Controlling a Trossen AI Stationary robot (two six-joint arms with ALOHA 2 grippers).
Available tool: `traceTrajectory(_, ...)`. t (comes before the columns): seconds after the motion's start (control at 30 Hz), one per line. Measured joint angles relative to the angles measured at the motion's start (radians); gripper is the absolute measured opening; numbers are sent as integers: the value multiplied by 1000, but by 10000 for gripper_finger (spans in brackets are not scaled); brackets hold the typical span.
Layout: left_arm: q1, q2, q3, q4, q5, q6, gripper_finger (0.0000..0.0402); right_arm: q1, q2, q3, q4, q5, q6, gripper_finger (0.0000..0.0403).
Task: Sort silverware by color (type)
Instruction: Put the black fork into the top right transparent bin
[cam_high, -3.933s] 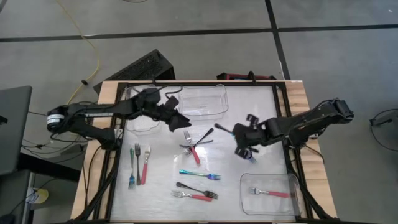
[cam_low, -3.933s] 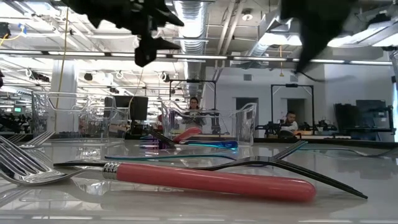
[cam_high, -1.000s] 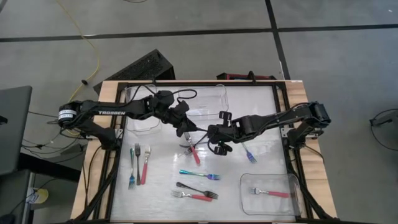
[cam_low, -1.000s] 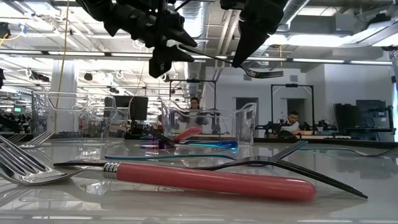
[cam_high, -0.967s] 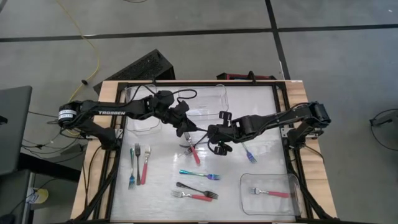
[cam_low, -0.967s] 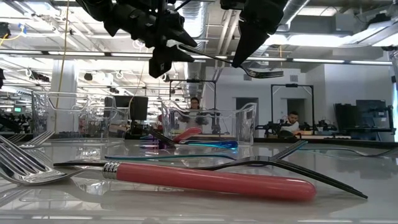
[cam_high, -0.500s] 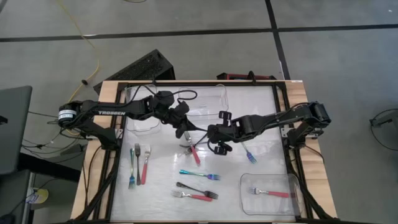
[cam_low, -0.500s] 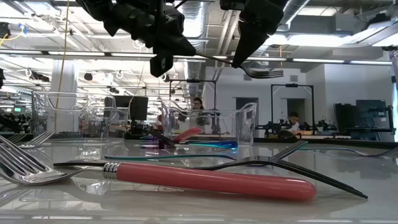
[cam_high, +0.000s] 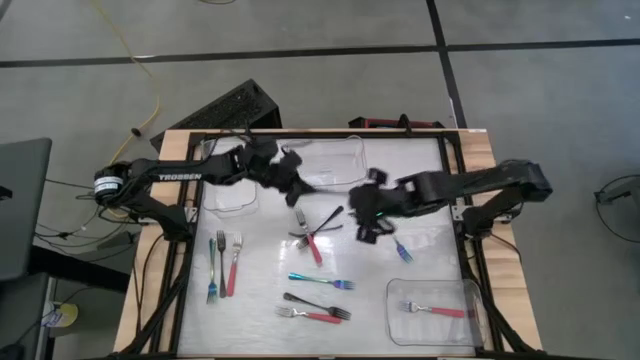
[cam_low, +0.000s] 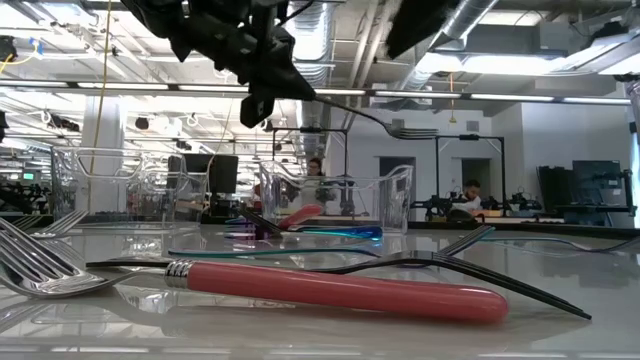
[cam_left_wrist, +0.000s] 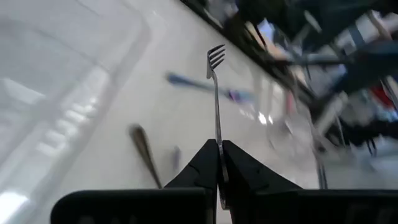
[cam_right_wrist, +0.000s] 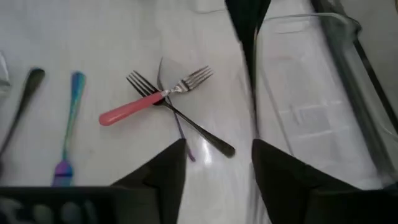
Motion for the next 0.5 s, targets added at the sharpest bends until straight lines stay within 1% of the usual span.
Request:
traceTrajectory(0.07,44,0,15,11,-34,-2,0,8,-67,0,-52,6,57,226)
traceTrajectory(0.13,88,0,23,10,-65,-3,0,27,-137,-8,-106,25,125,229)
traceTrajectory(0.23,154,3,24,-8,-89,21,0,80,-244,-46,-157,103,236,226)
traceTrajectory(0.3,187,34,27,-15,-99,17,0,126,-313,-91,-162,173,301,222)
traceTrajectory(0.37,216,82,25,-20,-66,5,0,177,-380,-144,-160,254,370,219)
traceTrajectory(0.5,232,165,24,58,2,-33,0,253,-475,-243,-122,369,501,216)
